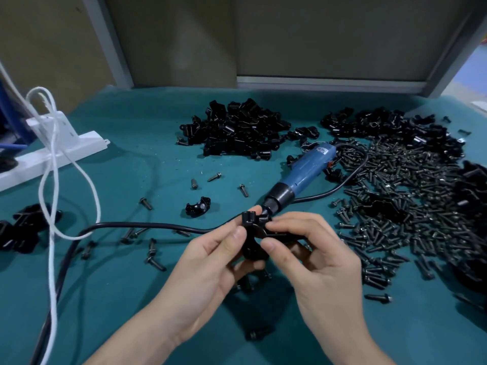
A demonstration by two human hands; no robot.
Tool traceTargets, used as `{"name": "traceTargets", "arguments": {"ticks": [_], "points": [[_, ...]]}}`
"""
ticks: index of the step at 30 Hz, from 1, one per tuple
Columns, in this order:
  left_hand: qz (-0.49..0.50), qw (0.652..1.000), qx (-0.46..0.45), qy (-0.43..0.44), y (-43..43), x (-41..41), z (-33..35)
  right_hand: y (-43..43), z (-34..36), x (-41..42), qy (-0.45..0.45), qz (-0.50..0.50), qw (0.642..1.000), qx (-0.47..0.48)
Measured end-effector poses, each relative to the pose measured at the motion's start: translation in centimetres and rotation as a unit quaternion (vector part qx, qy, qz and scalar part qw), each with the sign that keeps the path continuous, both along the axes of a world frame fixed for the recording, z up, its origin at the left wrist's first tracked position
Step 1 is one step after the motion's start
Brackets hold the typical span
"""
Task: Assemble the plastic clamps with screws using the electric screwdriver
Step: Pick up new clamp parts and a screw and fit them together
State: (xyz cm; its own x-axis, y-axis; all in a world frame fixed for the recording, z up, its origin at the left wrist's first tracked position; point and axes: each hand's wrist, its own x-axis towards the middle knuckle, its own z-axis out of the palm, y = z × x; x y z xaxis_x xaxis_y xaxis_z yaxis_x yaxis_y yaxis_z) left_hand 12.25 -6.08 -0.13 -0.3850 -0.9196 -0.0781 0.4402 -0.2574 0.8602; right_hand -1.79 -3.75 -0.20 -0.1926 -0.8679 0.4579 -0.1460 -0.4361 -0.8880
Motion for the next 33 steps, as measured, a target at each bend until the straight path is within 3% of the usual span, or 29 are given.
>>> {"name": "traceTargets", "arguments": {"ticks": [8,16,20,24,29,33], "points": [[-0.022,0.999,-0.041,-0.009,-0.5,0.6,-0.8,-0.2,0.2,-0.6,-0.012,0.030,0.999,0.034],[0.027,0.978,-0.160,-0.129,-0.5,0.4,-0.8,-0.3,0.2,-1.1,-0.010,0.036,0.996,0.077],[0.059,0.959,-0.183,-0.209,-0.4,0.5,-0.6,-0.6,0.8,-2.1,0.066,0.035,0.989,0.127],[0.046,0.909,-0.261,-0.321,-0.2,0.7,0.0,-0.9,1.5,-3.5,0.085,0.090,0.977,0.174],[-0.012,0.790,-0.407,-0.459,-1.2,-0.7,1.4,-0.3,1.3,-5.4,0.090,0.091,0.974,0.189],[-0.104,0.767,-0.394,-0.495,-1.9,-3.0,2.5,0.3,0.9,-7.2,0.155,0.071,0.965,0.199]]}}
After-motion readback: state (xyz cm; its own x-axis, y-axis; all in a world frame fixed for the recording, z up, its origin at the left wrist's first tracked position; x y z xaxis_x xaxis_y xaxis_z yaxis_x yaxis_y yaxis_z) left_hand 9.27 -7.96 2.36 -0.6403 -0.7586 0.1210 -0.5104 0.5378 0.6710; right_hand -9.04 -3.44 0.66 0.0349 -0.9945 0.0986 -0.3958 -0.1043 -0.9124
